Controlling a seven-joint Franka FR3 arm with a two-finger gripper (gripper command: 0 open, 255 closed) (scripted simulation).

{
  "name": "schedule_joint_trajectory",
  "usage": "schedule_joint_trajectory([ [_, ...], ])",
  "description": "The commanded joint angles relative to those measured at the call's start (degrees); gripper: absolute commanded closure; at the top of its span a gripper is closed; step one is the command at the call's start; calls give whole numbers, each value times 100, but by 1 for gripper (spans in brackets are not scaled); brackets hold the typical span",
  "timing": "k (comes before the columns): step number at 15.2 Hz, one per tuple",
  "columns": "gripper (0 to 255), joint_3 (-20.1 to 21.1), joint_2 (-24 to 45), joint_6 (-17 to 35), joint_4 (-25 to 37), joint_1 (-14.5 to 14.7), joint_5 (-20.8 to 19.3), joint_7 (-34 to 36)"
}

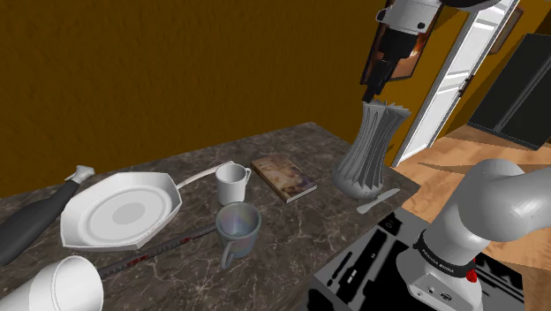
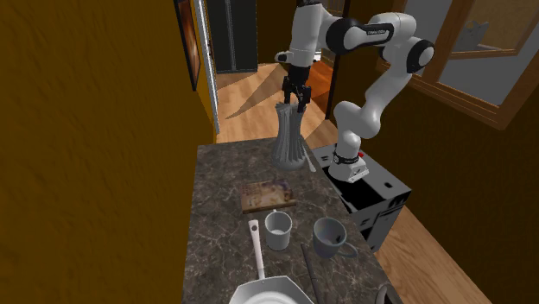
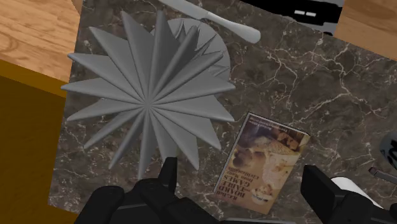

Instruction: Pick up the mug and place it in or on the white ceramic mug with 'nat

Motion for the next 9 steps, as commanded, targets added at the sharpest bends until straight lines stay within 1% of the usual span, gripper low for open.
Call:
schedule_joint_trajectory([
  [1, 0, 0, 0, 0, 0, 0, 0, 0],
  [9, 0, 893, 828, 925, -95, 254, 359, 916],
])
